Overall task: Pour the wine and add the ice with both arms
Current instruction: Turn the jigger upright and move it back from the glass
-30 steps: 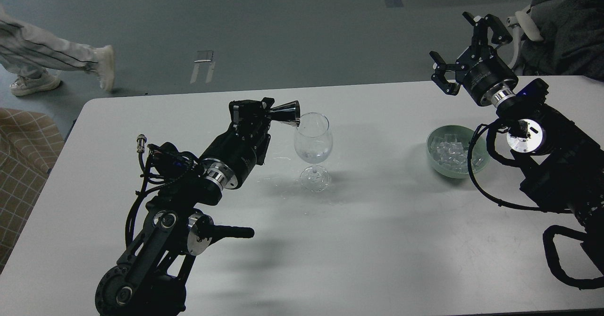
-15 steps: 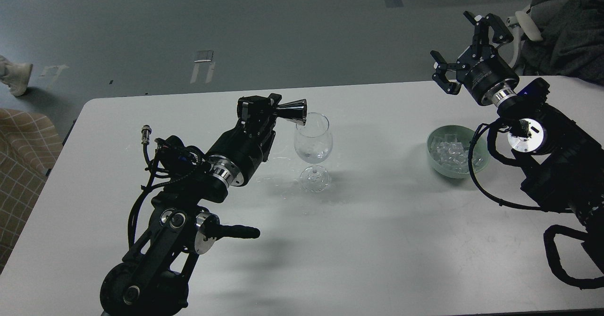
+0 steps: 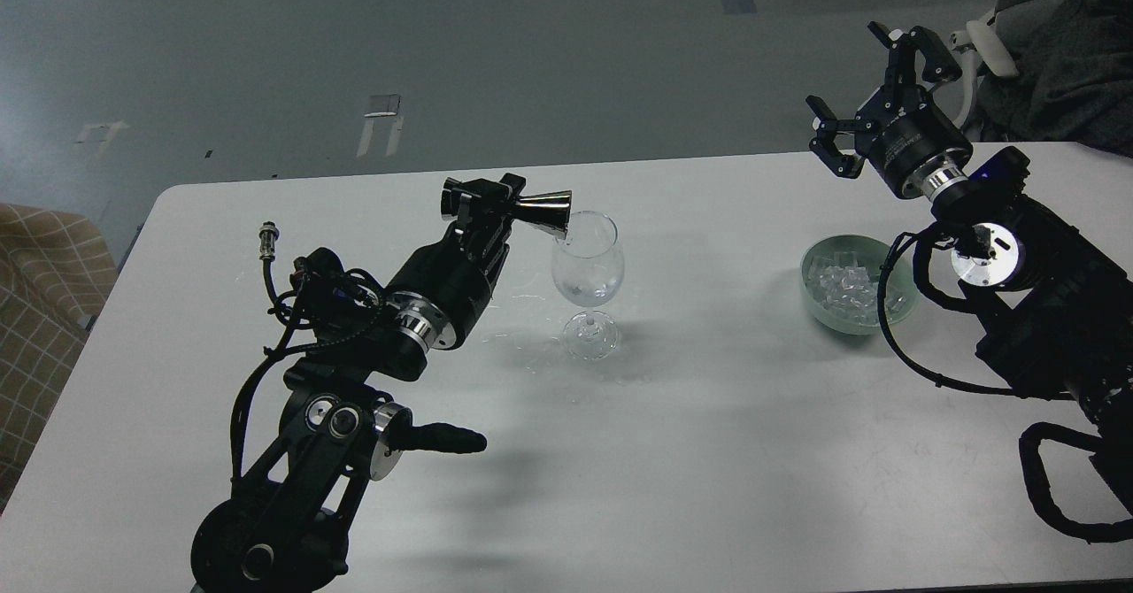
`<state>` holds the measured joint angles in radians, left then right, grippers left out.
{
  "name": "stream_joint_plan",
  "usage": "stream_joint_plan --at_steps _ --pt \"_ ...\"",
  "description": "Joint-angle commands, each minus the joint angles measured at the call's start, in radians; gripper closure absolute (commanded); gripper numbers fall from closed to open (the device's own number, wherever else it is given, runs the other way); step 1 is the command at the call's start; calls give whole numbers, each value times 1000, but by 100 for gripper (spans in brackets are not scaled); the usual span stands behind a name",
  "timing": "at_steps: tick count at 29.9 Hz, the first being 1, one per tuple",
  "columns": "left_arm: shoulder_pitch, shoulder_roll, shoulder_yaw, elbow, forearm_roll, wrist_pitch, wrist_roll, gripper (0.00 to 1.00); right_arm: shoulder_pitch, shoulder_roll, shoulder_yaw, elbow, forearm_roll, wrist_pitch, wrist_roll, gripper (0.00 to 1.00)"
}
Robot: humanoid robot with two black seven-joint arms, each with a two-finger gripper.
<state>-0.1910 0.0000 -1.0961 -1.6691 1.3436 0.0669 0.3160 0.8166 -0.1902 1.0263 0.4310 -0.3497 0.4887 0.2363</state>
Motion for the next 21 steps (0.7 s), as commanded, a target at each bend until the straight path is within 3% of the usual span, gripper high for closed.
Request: stream_joint_plan --at_steps 1,5,21 --pt "-4 0 -19 -6 -61 2 15 100 -1 0 0 0 0 0 0 0" --pt "-7 0 -33 -12 -246 14 12 100 -1 0 0 0 0 0 0 0" --pt "-25 0 -332 -18 -874 24 9 100 -2 2 0 0 0 0 0 0"
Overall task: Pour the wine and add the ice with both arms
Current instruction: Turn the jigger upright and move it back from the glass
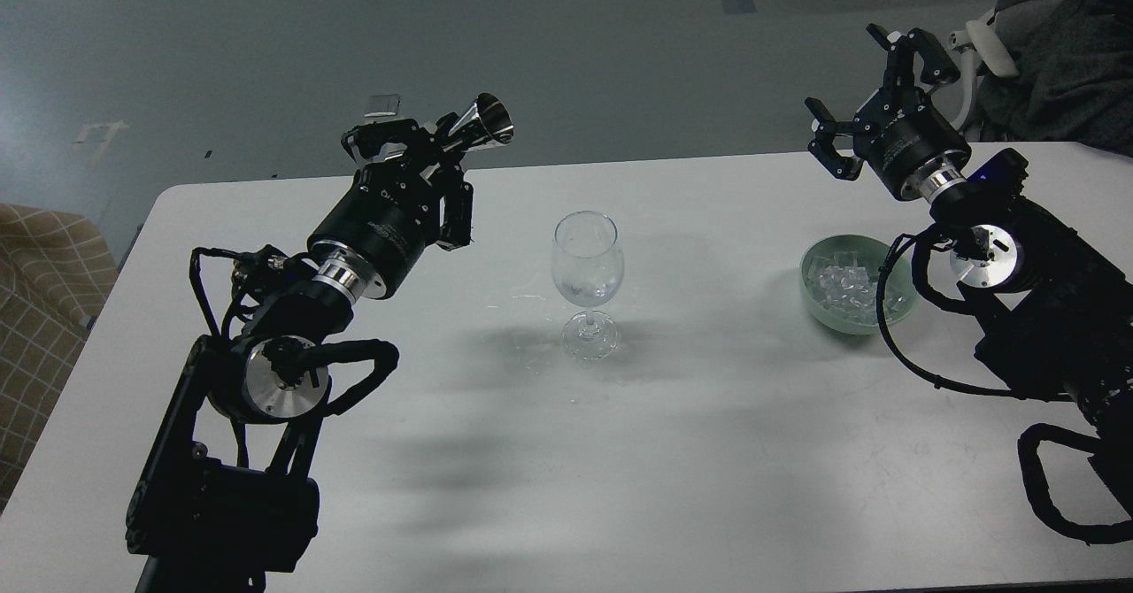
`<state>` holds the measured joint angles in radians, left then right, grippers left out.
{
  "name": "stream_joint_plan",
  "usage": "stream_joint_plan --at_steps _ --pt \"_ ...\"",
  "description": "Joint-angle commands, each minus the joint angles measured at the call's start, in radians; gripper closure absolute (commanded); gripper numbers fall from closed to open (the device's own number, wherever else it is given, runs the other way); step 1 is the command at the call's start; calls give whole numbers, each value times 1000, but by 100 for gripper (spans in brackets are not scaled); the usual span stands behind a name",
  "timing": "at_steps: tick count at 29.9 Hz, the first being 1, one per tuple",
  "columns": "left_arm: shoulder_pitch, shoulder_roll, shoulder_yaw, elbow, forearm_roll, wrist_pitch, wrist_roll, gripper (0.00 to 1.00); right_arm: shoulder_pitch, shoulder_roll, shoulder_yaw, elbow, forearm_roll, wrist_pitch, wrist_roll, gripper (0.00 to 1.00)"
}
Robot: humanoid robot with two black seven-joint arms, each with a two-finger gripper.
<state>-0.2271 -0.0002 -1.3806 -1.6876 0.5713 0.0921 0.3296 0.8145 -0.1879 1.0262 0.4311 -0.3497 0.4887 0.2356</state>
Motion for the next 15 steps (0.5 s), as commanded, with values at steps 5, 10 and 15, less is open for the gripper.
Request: stream_joint_plan --at_steps 5,10,15 --pt "46 0 -168 11 -327 -9 -14 100 0 1 -1 0 0 0 -1 0" --pt "113 0 -271 57 -418 -44 -11 100 -3 2 -1 0 0 0 -1 0" --pt "178 0 -278 129 -424 -141 -14 100 -5 8 -3 0 0 0 -1 0"
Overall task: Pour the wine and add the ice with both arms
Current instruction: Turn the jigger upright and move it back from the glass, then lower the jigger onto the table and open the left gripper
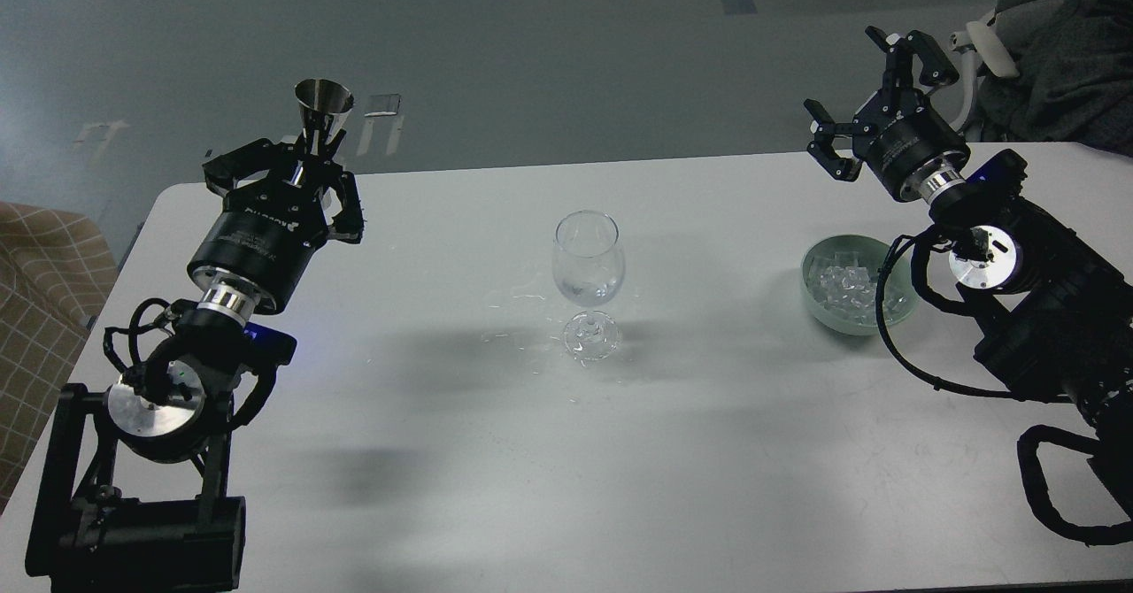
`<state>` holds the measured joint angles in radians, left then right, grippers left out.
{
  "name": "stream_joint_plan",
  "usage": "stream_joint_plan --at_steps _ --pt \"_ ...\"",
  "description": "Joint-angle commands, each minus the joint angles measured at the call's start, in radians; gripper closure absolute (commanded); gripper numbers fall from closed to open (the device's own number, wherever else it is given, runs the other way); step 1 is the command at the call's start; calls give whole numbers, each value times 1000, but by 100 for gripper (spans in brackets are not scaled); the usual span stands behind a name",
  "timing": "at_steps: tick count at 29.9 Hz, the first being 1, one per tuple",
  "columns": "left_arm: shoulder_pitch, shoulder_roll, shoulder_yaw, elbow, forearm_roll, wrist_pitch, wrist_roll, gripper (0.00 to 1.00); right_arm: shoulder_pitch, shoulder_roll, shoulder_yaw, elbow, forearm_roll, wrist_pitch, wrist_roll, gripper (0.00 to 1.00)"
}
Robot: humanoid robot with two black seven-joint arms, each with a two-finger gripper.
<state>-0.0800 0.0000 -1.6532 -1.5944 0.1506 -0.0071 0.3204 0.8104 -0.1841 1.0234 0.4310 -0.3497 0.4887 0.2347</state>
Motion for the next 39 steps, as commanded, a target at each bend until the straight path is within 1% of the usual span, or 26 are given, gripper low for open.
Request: stream_joint_plan --at_steps 1,3,7,10,16,21,24,37,39 --pt "43 0 -8 54 -3 -60 -6 100 1 8 -5 0 0 0 0 0" --pt "52 0 -13 83 -3 -83 -10 100 1 8 -12 0 0 0 0 0" --pt "59 0 -13 157 -5 -123 -49 100 1 6 -12 0 0 0 0 0" --pt "59 0 -14 223 -5 -165 -50 100 1 6 -12 0 0 0 2 0" --pt "59 0 -19 323 -5 -208 -52 100 1 6 -12 -2 0 0 0 0" --pt "59 0 -19 338 -3 -212 -52 100 1 3 -12 -2 0 0 0 0" --pt "57 0 -20 347 -3 -211 -52 93 1 5 -12 -2 0 0 0 0" --pt "57 0 -22 349 -2 -203 -53 84 0 5 -14 -2 0 0 0 0" --pt "57 0 -23 349 -2 -203 -53 81 0 5 -14 -3 0 0 0 0"
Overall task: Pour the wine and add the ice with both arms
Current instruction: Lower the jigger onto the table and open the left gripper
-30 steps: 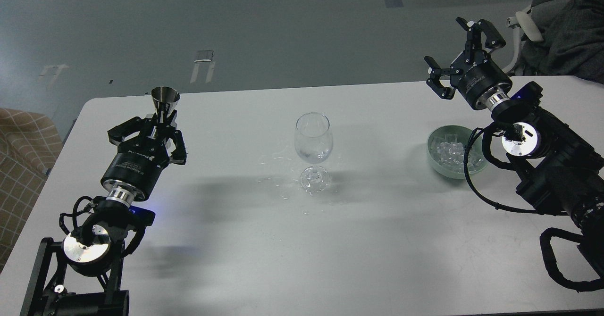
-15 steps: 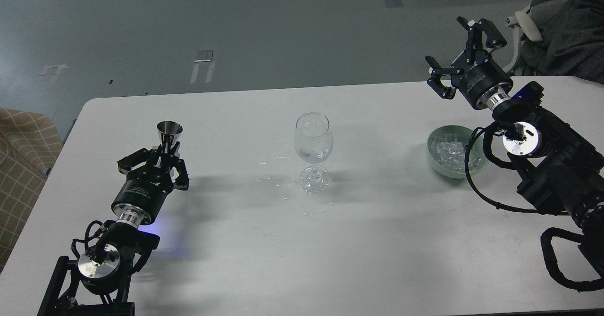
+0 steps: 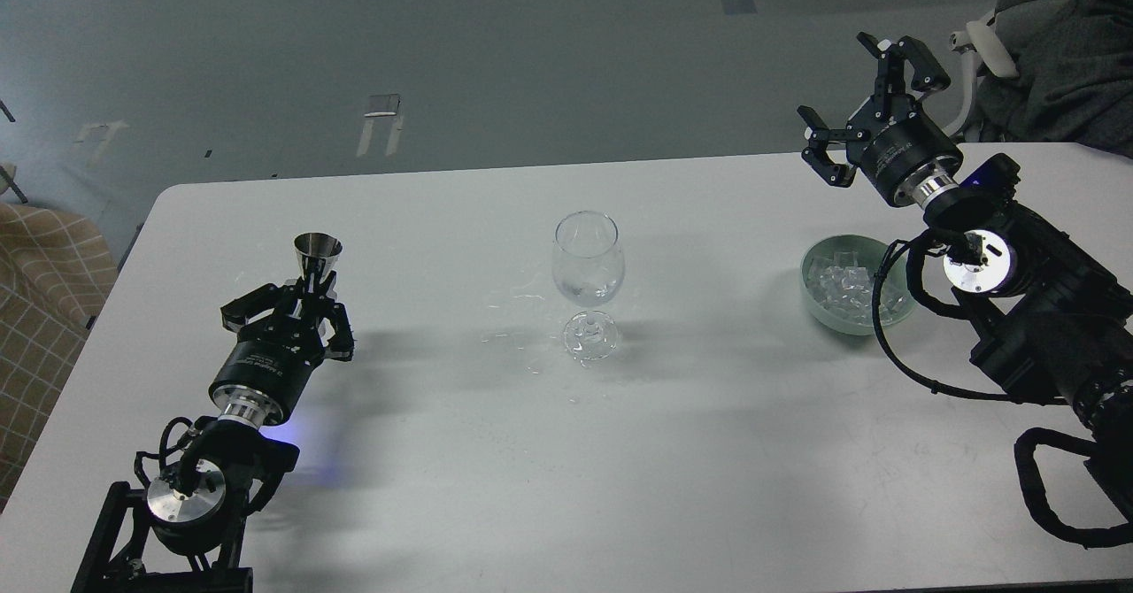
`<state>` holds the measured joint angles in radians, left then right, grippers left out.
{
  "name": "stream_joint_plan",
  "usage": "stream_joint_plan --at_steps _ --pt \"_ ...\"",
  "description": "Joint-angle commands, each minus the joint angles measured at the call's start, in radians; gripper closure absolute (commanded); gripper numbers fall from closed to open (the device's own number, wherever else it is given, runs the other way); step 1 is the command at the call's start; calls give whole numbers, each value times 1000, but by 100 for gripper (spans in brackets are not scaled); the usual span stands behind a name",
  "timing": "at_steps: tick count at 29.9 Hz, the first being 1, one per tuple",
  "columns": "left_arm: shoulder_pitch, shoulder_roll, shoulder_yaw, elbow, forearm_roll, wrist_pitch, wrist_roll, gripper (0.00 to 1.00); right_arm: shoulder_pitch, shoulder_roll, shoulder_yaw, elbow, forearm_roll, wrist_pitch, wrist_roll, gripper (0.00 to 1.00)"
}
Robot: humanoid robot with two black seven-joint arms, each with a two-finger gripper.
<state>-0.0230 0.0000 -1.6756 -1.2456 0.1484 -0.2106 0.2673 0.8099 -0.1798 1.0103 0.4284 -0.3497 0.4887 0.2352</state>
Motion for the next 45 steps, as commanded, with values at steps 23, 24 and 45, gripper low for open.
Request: stream_joint_plan --at_steps 23,24,45 --pt "0 0 7 12 11 7 0 68 -3 0 -1 0 0 0 0 0" --pt "-2 0 7 20 13 7 0 68 -5 0 -1 0 0 0 1 0" --pt "-2 0 14 35 17 5 -2 65 -14 2 -1 0 0 0 0 0"
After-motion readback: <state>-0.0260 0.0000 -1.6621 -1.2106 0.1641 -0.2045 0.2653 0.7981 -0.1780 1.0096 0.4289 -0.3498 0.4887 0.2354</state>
